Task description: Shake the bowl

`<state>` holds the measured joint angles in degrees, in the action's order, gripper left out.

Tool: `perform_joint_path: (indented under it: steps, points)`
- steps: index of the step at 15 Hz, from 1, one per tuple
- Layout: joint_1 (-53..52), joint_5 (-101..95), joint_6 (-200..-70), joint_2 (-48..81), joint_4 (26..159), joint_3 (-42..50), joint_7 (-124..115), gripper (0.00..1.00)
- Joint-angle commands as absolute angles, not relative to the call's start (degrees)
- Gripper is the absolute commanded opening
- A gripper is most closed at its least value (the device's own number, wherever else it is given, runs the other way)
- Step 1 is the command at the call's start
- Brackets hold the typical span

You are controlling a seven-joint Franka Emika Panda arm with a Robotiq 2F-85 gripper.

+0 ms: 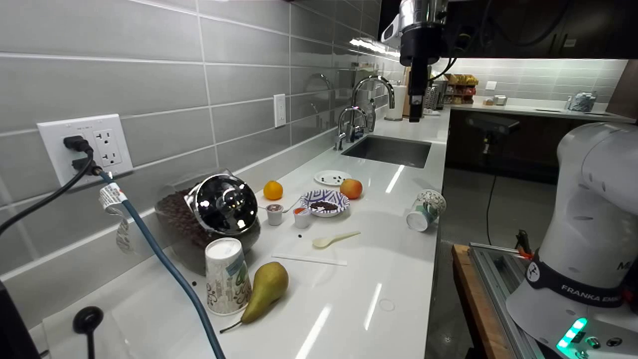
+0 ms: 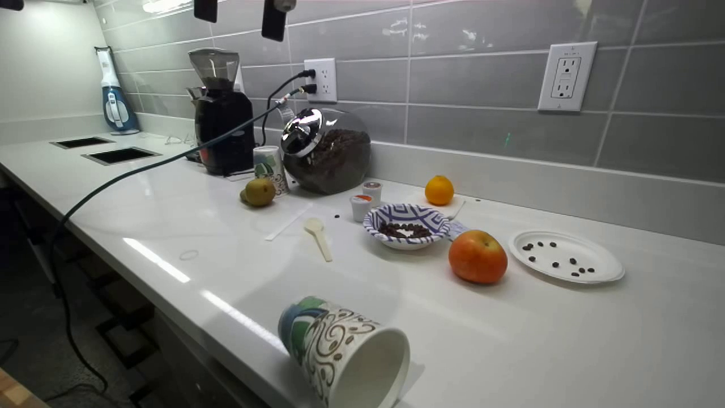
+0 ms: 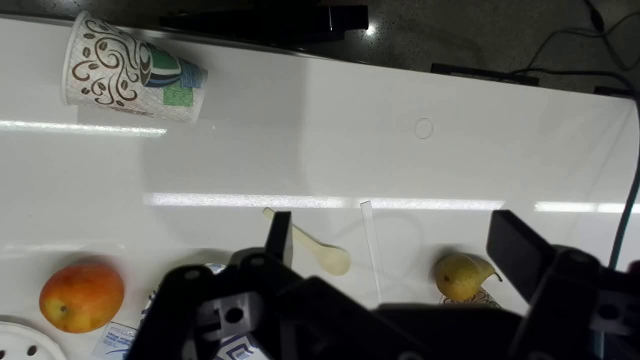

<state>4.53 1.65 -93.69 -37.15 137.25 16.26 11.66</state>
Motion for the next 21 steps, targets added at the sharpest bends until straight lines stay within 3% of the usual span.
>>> perform_joint_path:
  steps: [1, 5, 11, 16, 17, 21]
  points:
    - [5.9, 2.3, -93.5, -36.9, 137.1, 15.2, 12.3, 1.00]
    - [5.9, 2.3, -93.5, -36.9, 137.1, 15.2, 12.3, 1.00]
    - [4.9, -3.4, -117.4, -28.8, 138.1, 17.0, 23.2, 1.00]
    - [2.1, 3.6, -129.3, -15.5, 135.4, 23.3, 40.1, 1.00]
    - [4.6, 0.9, -126.5, -21.6, 138.3, 19.8, 34.7, 1.00]
    - [5.1, 1.1, -127.4, -19.6, 138.1, 19.4, 35.6, 1.00]
